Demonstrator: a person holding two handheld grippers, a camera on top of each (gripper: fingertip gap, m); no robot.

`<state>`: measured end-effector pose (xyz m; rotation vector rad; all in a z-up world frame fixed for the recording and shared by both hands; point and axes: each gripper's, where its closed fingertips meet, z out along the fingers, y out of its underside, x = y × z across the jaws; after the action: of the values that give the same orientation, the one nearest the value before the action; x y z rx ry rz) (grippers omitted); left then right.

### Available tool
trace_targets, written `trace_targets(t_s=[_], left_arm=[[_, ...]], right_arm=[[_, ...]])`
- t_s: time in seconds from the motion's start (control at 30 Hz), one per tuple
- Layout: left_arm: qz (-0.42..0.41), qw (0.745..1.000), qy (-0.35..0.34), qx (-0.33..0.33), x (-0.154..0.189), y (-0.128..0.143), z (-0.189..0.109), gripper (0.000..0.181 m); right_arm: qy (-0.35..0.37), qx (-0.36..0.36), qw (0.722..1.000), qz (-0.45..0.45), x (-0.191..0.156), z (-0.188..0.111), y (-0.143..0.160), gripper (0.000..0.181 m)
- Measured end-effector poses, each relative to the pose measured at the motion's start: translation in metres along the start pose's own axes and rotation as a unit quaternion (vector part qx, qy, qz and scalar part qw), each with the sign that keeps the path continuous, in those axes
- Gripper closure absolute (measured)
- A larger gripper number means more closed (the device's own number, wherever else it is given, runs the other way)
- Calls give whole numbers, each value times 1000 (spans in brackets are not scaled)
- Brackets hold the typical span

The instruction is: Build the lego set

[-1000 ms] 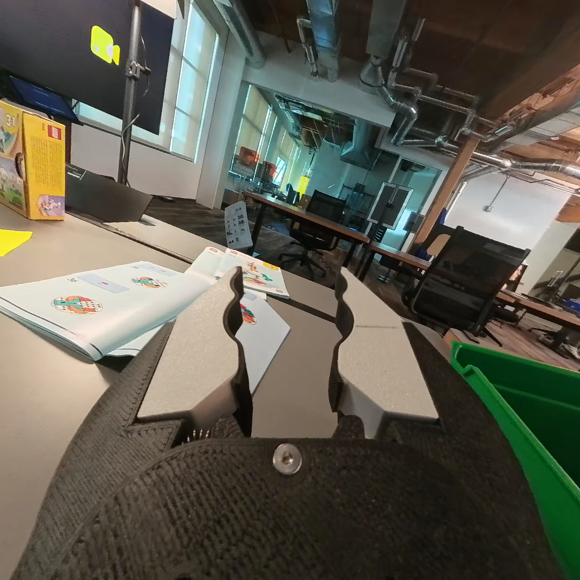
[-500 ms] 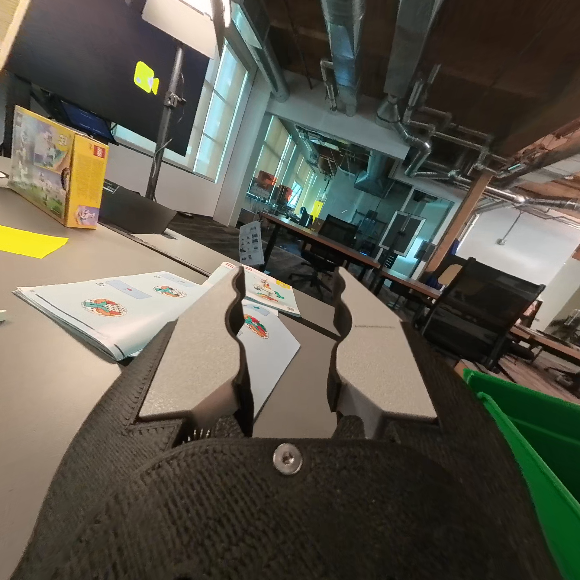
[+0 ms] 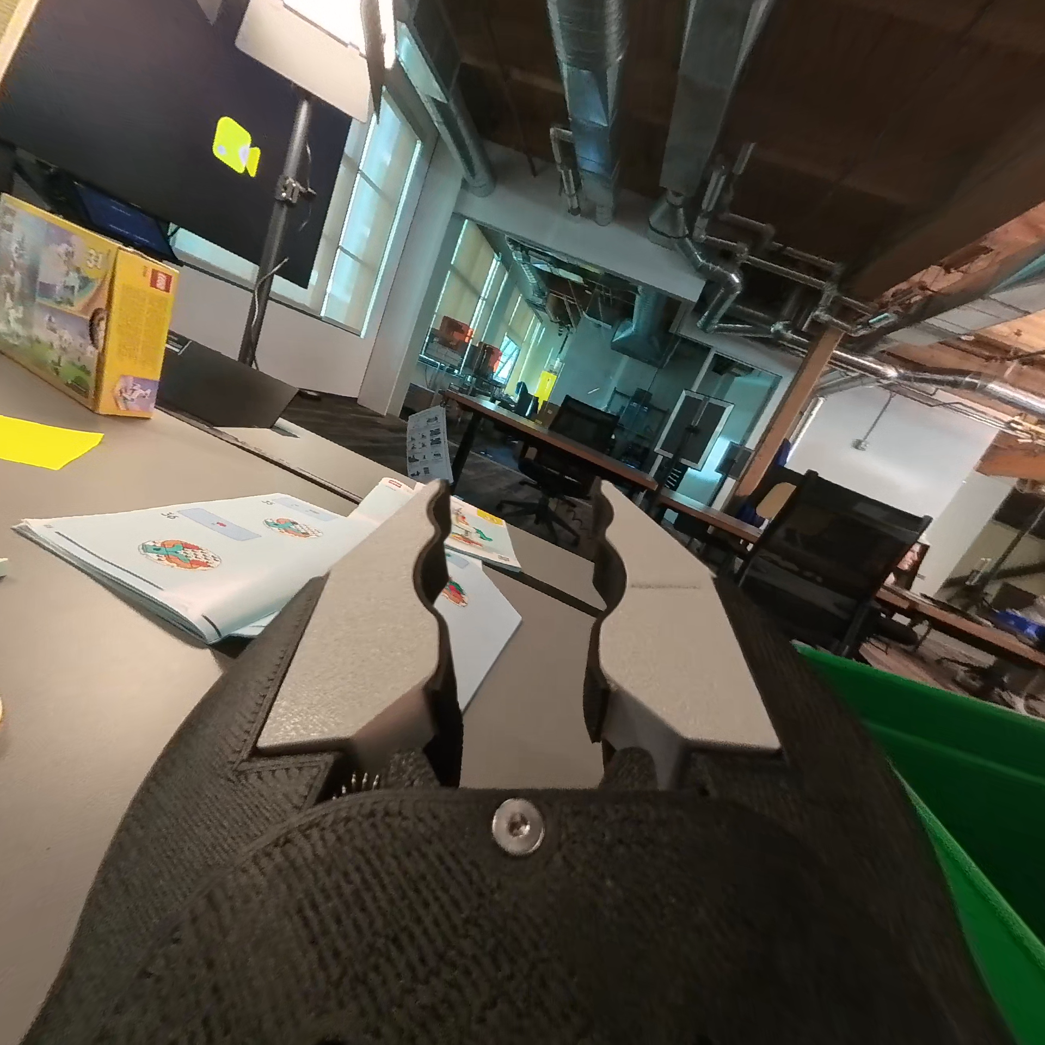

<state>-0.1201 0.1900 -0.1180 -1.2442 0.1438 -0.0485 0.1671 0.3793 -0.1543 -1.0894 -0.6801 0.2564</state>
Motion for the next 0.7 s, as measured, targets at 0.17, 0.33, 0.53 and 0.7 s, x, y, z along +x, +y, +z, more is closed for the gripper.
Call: trace_targets(t_s=[0.17, 0.33, 0.53, 0.7], left_arm=[[16, 999, -52, 4, -27, -1, -6, 129], [25, 994, -107, 28, -57, -17, -19, 127], [16, 990, -140, 6, -75, -16, -22, 98], [1, 993, -117, -3, -65, -5, -16, 103]], right_arm=[[7, -5, 1000, -1, 2, -2, 1, 135], [-2, -14, 999, -28, -4, -1, 3, 139], [-4, -38, 997, -61, -7, -1, 10, 149], [-2, -62, 994, -92, -7, -4, 17, 162]])
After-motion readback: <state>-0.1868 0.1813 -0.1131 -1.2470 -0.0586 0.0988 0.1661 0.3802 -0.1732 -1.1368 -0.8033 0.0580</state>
